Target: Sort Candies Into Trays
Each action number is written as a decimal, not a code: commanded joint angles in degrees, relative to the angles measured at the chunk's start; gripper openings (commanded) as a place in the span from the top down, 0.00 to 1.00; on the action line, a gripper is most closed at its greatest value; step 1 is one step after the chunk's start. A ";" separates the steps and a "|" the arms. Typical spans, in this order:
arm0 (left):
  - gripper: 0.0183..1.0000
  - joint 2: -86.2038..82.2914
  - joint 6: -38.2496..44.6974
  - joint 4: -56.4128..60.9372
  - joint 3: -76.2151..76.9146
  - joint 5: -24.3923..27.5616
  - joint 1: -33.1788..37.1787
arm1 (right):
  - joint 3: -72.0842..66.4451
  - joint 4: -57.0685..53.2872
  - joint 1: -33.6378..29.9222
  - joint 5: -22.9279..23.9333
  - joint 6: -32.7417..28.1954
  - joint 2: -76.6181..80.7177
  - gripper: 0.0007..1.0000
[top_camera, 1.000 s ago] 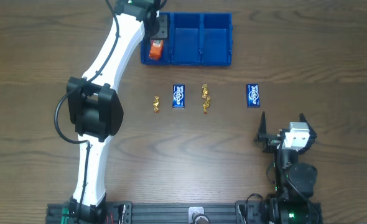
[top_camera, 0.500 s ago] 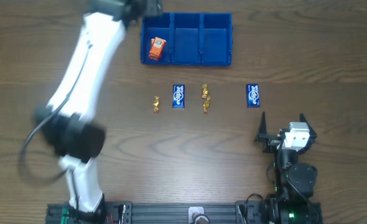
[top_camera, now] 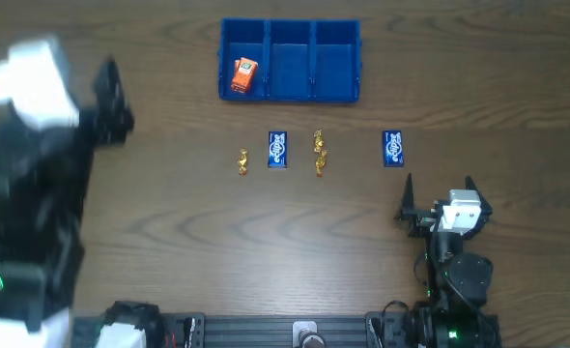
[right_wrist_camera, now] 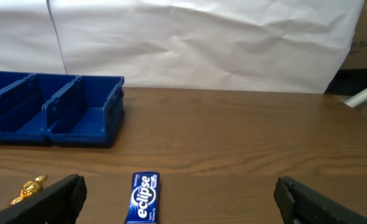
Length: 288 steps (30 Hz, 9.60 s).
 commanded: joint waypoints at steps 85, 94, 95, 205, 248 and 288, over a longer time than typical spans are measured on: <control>0.00 -48.68 4.98 19.17 -66.79 13.97 7.76 | 74.07 -57.81 -0.09 -7.69 6.97 86.12 0.00; 0.00 -48.68 4.98 19.17 -66.79 13.97 7.76 | 74.07 -54.05 4.92 -4.11 6.93 101.24 0.00; 0.00 -48.68 4.96 19.17 -66.79 13.97 7.76 | 74.07 -53.18 5.16 -3.45 6.93 102.55 0.00; 0.00 -48.68 4.98 19.17 -66.79 13.97 7.76 | 105.68 -23.28 28.28 13.09 22.67 125.04 0.96; 0.00 -48.68 4.98 19.17 -66.79 13.97 7.76 | 102.79 -55.01 35.67 4.37 34.03 121.20 0.00; 0.00 -48.68 4.98 19.17 -66.79 13.97 7.76 | 97.72 -48.04 37.59 1.55 41.90 129.46 0.84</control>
